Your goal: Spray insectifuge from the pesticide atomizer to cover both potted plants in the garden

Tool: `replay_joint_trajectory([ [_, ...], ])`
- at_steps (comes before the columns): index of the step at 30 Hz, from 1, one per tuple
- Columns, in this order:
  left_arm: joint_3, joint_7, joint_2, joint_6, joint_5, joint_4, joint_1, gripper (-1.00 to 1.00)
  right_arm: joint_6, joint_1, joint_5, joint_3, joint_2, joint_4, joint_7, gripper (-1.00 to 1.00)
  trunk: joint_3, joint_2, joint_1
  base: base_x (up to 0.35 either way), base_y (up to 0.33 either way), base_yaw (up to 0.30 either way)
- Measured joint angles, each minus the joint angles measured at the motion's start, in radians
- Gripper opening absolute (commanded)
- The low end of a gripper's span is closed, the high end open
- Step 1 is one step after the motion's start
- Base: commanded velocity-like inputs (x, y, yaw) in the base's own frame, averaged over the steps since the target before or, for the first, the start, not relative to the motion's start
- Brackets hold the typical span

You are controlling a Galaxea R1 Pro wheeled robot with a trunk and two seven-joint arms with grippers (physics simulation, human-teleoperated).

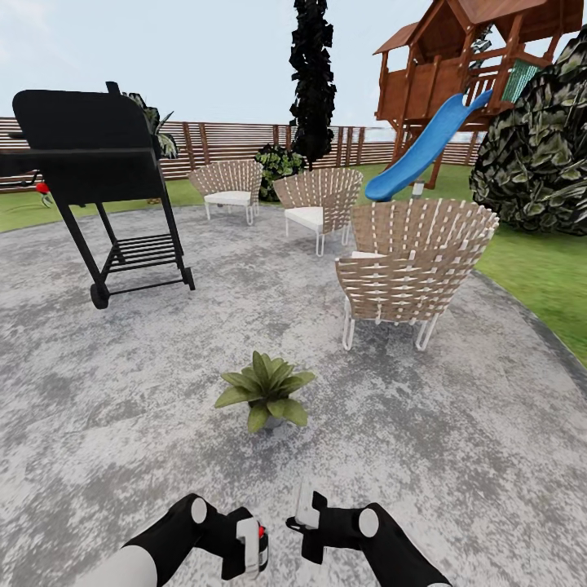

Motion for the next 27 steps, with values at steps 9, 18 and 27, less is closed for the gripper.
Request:
replay_joint_trajectory([
  [9, 0.007, 0.003, -0.01, -0.003, 0.014, 0.0, -0.001, -1.0, 0.0, 0.0, 0.001, 0.0, 0.003, 0.0, 0.0, -1.0, 0.0, 0.0, 0.0, 0.0, 0.0, 0.0],
  [18, 0.009, 0.003, -0.042, -0.005, 0.017, 0.0, -0.003, -1.0, 0.0, 0.0, 0.001, 0.0, 0.003, 0.0, 0.0, -1.0, 0.0, 0.0, 0.0, 0.0, 0.0, 0.0],
  [27, 0.01, 0.001, -0.06, -0.006, 0.08, 0.0, -0.004, -1.0, 0.0, 0.0, 0.0, -0.001, 0.003, 0.0, 0.0, -1.0, 0.0, 0.0, 0.0, 0.0, 0.0, 0.0],
])
